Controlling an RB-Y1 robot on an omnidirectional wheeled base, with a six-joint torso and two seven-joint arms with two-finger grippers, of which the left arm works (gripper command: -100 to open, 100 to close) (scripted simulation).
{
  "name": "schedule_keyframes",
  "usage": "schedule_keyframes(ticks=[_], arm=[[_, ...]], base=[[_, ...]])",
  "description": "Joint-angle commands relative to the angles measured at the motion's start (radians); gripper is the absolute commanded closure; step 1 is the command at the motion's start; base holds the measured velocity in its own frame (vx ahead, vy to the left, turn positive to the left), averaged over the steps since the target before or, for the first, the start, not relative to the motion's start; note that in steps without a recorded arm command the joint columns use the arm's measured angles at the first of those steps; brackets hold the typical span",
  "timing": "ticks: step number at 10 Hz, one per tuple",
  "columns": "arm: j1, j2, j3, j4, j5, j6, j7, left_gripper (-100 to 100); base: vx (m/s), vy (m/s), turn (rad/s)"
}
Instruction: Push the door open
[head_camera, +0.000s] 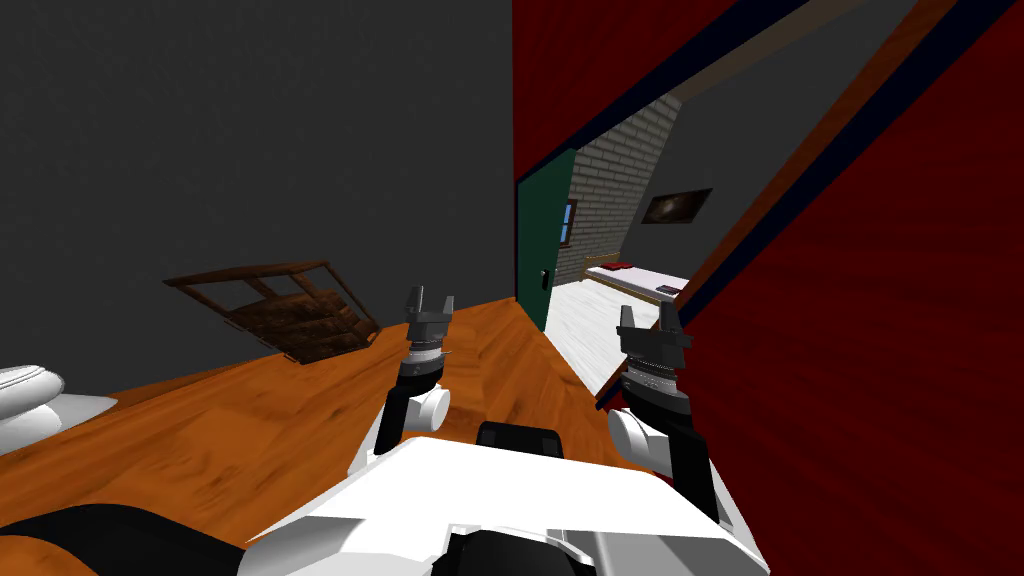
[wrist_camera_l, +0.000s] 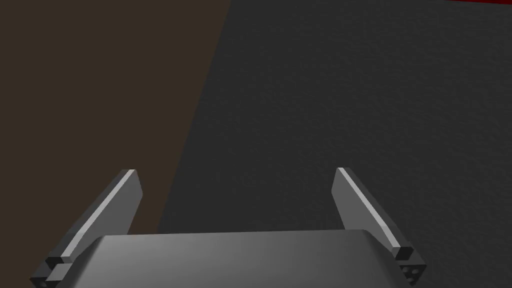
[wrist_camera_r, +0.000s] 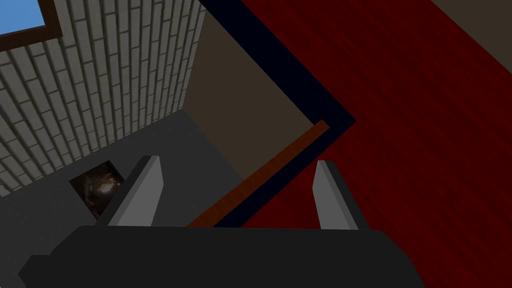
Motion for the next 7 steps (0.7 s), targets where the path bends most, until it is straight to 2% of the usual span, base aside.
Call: schedule_keyframes(ticks=[1, 7], arm=[[-0.019, 0.008, -0.005, 0.033, 0.001, 0.000, 0.002, -100], [-0.094, 0.032, -0.026, 0.161, 0.005, -0.002, 0.008, -100]], base=[[0.154, -0.060, -0.061], [0.131, 0.052, -0.082]])
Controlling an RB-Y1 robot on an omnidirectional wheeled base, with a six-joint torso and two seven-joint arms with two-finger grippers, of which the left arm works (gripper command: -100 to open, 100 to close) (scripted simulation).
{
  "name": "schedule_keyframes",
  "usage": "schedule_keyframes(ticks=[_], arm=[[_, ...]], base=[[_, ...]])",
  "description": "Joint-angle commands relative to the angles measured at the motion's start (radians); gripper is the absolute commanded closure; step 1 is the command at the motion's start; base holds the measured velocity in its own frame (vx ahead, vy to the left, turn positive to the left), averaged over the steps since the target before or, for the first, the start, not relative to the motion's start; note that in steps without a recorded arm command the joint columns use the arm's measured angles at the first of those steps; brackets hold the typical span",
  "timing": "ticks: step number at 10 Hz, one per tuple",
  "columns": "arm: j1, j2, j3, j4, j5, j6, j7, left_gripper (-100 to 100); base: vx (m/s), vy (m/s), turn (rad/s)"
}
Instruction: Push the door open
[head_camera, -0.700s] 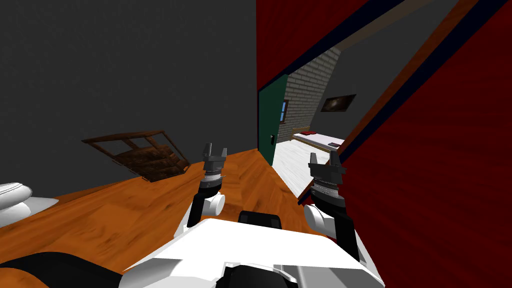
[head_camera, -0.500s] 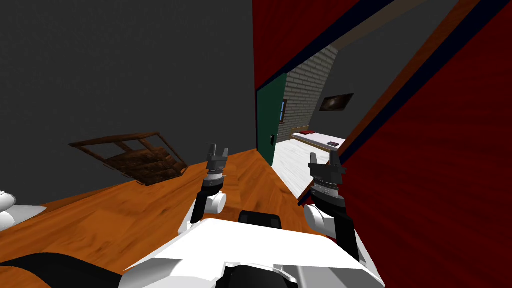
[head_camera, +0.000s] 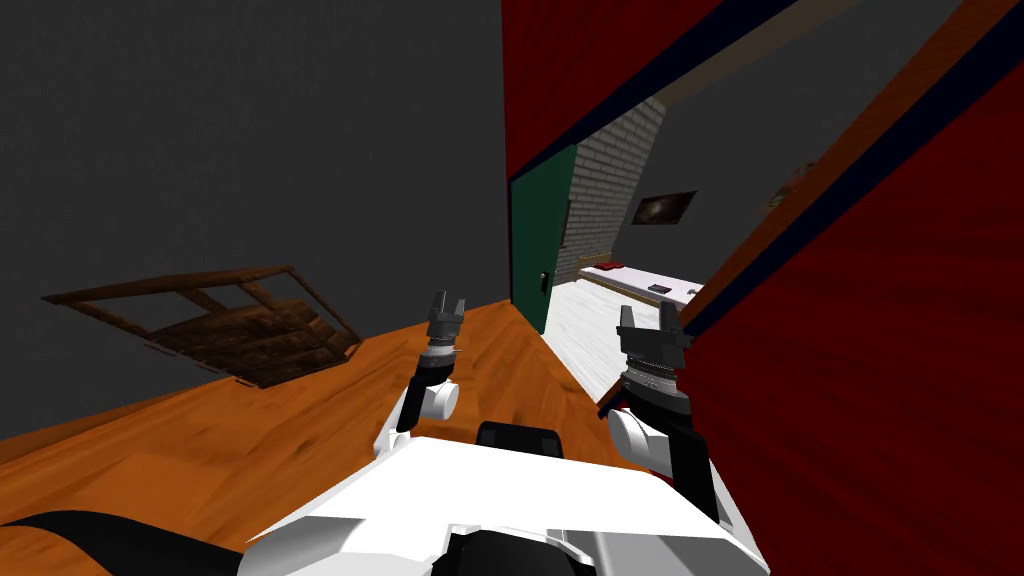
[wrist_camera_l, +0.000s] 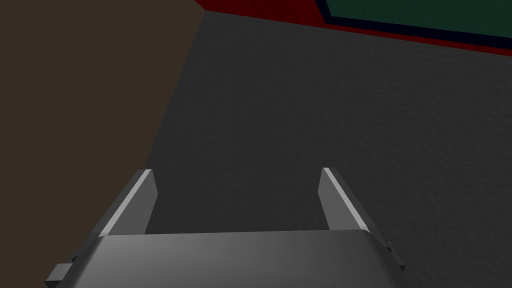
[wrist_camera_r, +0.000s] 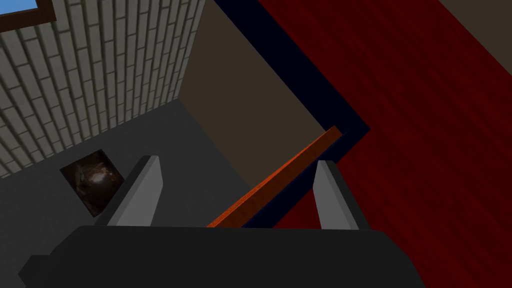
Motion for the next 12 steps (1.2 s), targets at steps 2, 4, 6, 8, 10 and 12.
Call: schedule_keyframes(ticks=[2, 4, 6, 8, 10, 12], arm=[[-0.034, 0.008, -0.013, 0.062, 0.001, -0.002, 0.002, -100], [-0.065, 0.015, -0.022, 0.115, 0.002, -0.003, 0.004, -100], [-0.076, 0.017, -0.025, 0.132, 0.003, -0.003, 0.005, -100], [-0.098, 0.021, -0.031, 0.171, 0.004, -0.003, 0.007, -100], [-0.122, 0.024, -0.038, 0.211, 0.005, -0.004, 0.009, -100], [-0.146, 0.028, -0.044, 0.252, 0.007, -0.005, 0.011, -100]], base=[[0.123, 0.032, -0.078], [0.135, 0.050, -0.097], [0.084, 0.029, -0.034], [0.077, 0.017, -0.071], [0.091, 0.035, -0.060], [0.104, 0.061, -0.085]])
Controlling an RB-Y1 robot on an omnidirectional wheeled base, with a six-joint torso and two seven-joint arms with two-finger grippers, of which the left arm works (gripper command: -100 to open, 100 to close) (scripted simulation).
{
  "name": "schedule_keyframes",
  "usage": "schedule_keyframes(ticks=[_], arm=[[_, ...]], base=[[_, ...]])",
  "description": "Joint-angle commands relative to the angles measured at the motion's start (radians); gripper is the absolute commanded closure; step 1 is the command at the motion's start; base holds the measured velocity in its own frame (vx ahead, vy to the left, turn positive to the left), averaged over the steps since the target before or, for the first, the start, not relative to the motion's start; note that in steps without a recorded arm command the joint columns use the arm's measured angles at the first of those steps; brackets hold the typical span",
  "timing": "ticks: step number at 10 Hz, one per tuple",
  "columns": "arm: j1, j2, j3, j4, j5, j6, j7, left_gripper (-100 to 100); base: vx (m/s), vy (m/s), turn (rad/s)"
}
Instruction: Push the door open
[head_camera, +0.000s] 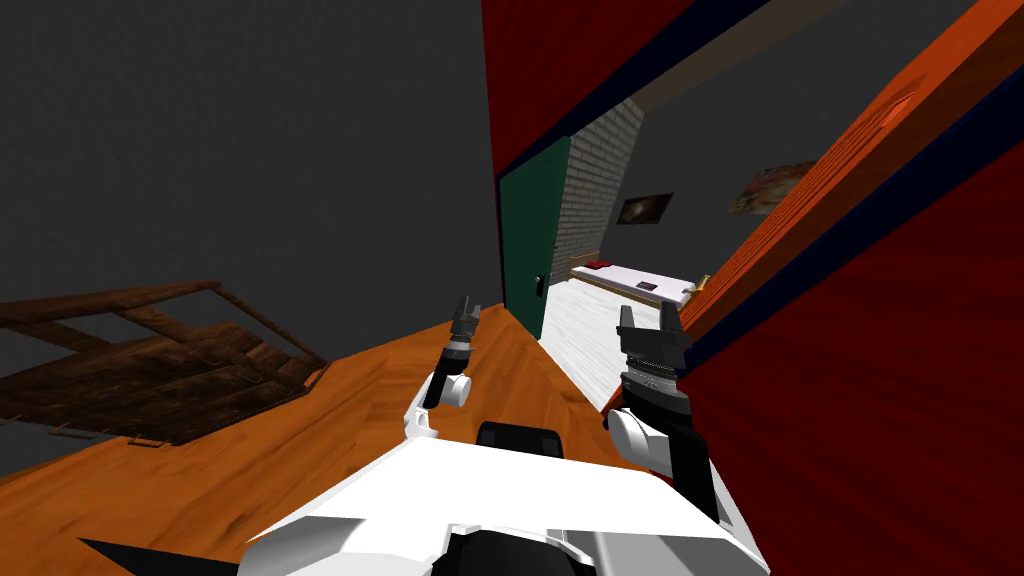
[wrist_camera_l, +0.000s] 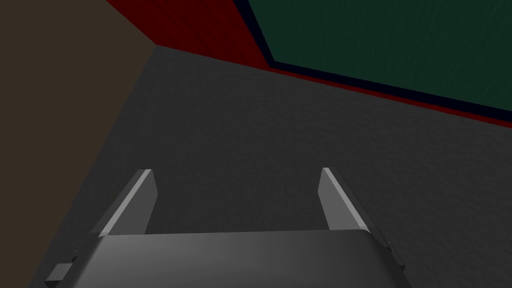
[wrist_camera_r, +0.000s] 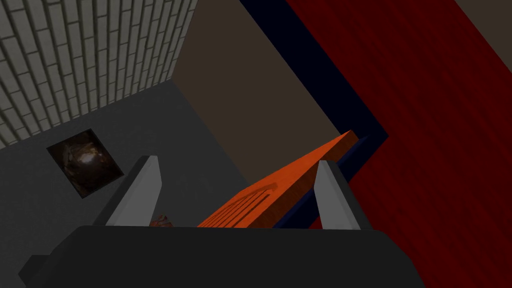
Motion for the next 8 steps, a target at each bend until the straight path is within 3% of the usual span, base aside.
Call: schedule_keyframes(ticks=[1, 8], arm=[[-0.018, 0.002, -0.007, 0.031, 0.000, 0.002, 0.001, -100], [-0.125, 0.012, -0.036, 0.213, 0.006, -0.001, 0.010, -100]], base=[[0.106, 0.049, -0.063], [0.104, 0.054, -0.093]])
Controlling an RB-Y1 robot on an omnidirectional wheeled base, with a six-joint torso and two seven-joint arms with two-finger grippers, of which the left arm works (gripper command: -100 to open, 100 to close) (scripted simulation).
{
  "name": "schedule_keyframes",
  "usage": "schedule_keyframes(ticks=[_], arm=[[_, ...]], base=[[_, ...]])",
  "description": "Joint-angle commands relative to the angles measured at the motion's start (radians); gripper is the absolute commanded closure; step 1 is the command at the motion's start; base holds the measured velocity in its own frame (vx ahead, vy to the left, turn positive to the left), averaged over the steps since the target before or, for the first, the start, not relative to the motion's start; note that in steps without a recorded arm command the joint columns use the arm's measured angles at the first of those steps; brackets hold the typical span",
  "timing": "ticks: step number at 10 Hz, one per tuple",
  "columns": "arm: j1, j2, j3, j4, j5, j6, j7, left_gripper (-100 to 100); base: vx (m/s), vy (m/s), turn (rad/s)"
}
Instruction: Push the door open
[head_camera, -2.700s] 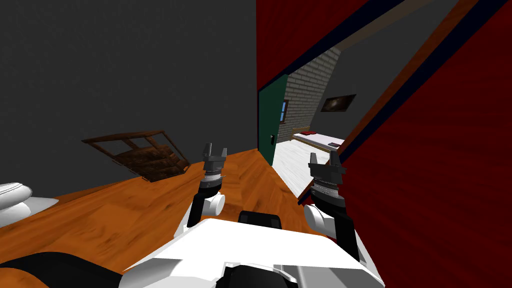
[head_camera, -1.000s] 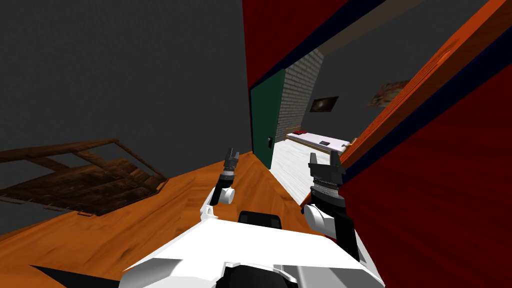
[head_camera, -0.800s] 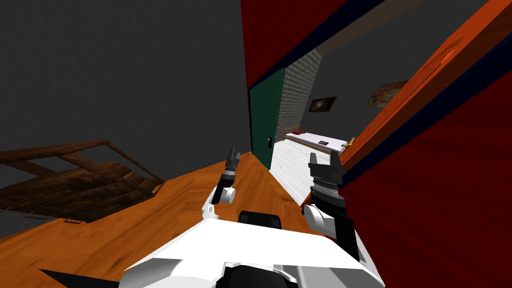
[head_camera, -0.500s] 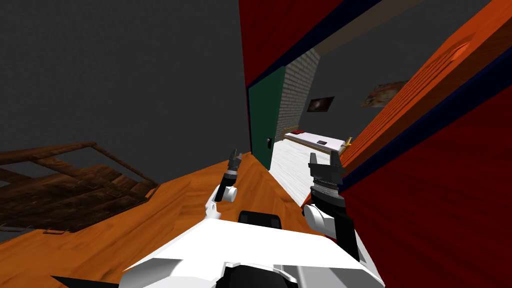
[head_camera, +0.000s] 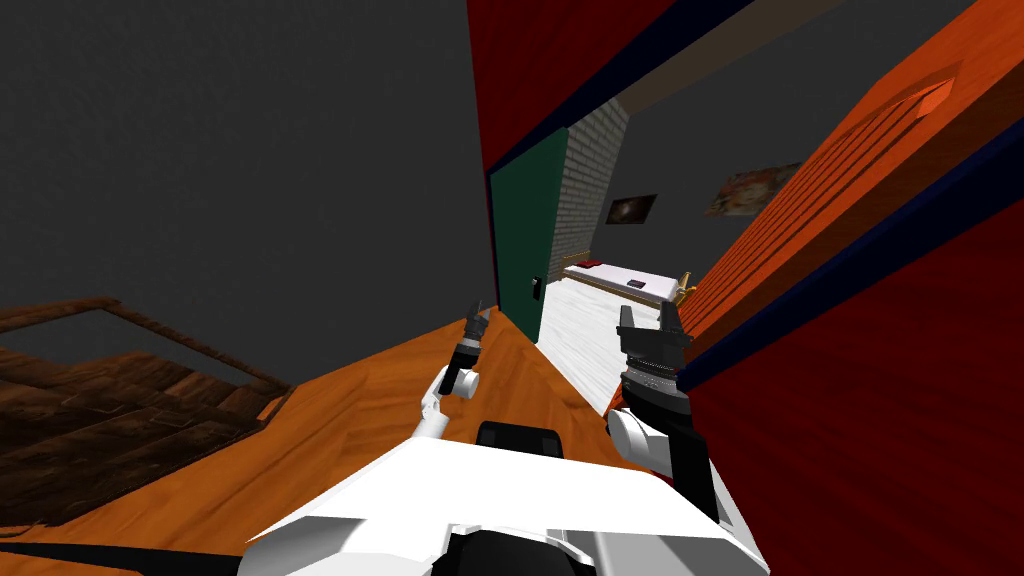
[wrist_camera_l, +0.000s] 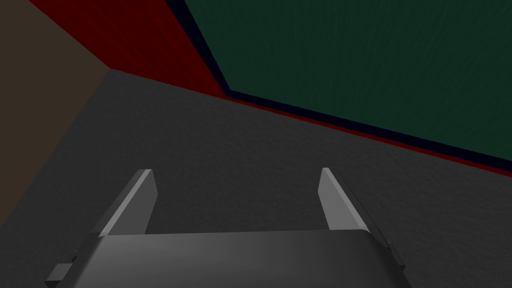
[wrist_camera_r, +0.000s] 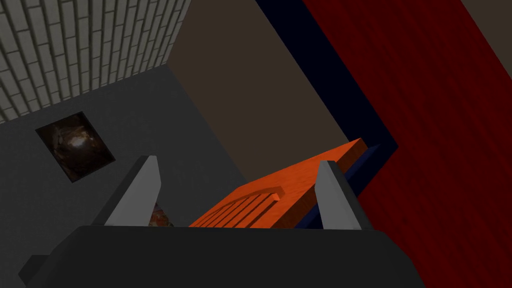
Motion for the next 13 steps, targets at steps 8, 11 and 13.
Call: schedule_keyframes(ticks=[8, 11, 13], arm=[[-0.122, 0.003, -0.035, 0.211, 0.006, -0.006, 0.010, -100], [-0.165, 0.003, -0.047, 0.285, 0.008, -0.007, 0.013, -100], [-0.194, 0.002, -0.055, 0.334, 0.010, -0.007, 0.016, -100]], base=[[0.088, 0.056, -0.082], [0.091, 0.062, -0.097], [0.082, 0.070, -0.078]])
